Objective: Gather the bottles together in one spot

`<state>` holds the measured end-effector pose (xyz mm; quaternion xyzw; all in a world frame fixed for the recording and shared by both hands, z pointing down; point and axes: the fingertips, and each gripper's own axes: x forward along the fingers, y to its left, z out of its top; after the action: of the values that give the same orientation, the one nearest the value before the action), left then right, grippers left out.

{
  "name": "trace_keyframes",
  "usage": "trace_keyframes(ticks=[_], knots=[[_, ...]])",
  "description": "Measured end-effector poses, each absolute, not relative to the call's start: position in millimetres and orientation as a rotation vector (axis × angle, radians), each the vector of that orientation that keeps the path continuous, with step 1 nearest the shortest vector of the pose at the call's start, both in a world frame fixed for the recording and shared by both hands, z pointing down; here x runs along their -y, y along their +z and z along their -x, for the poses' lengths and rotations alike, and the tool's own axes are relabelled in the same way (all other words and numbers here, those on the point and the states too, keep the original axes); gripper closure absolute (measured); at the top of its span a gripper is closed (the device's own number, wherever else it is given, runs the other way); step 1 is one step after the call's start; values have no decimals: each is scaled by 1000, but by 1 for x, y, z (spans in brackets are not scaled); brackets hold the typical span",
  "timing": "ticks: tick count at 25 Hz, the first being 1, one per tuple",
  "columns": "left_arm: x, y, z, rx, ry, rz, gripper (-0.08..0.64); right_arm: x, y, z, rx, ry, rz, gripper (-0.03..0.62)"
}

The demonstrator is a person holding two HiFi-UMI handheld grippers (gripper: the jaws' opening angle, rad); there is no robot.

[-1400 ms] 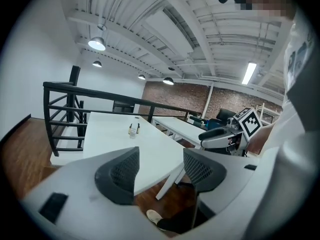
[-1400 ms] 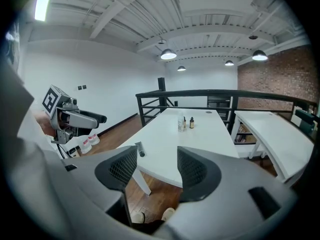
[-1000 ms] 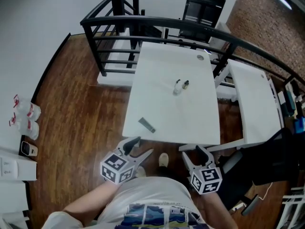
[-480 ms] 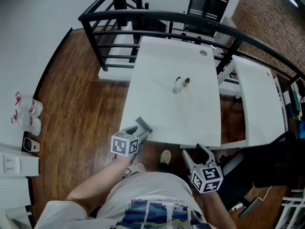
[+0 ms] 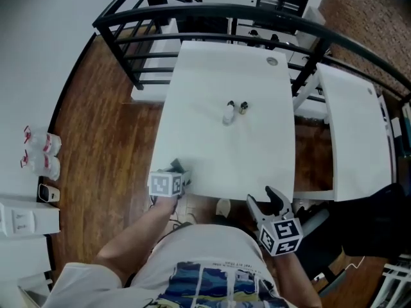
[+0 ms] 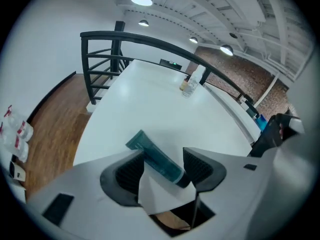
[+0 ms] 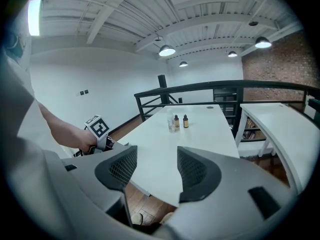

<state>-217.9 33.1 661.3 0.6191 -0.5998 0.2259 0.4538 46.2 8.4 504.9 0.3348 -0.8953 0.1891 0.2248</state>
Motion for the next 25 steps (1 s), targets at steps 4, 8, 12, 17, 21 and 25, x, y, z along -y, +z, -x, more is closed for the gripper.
trace_keyframes(ticks=[4, 8, 12, 17, 21, 25], knots=[[-25, 670, 217, 1512, 751, -1539, 360, 11, 511, -49, 2490, 543, -880, 316], [-22, 675, 217, 1486, 880, -1580, 425, 27, 517, -48, 2507, 558, -833, 316], [-17, 673, 214, 1470, 870, -1594, 445, 38, 523, -46, 2530, 560, -772, 316], [-13, 678, 214, 1449, 1044, -1617, 438, 45, 526, -41, 2547, 568, -705, 316], [-19, 688, 210, 1376, 1026, -1570, 295, 48, 527, -35, 2562, 576, -678, 316], [-20, 688, 199, 1337, 1048, -1603, 434, 53, 530, -39, 2561, 590, -676, 316]])
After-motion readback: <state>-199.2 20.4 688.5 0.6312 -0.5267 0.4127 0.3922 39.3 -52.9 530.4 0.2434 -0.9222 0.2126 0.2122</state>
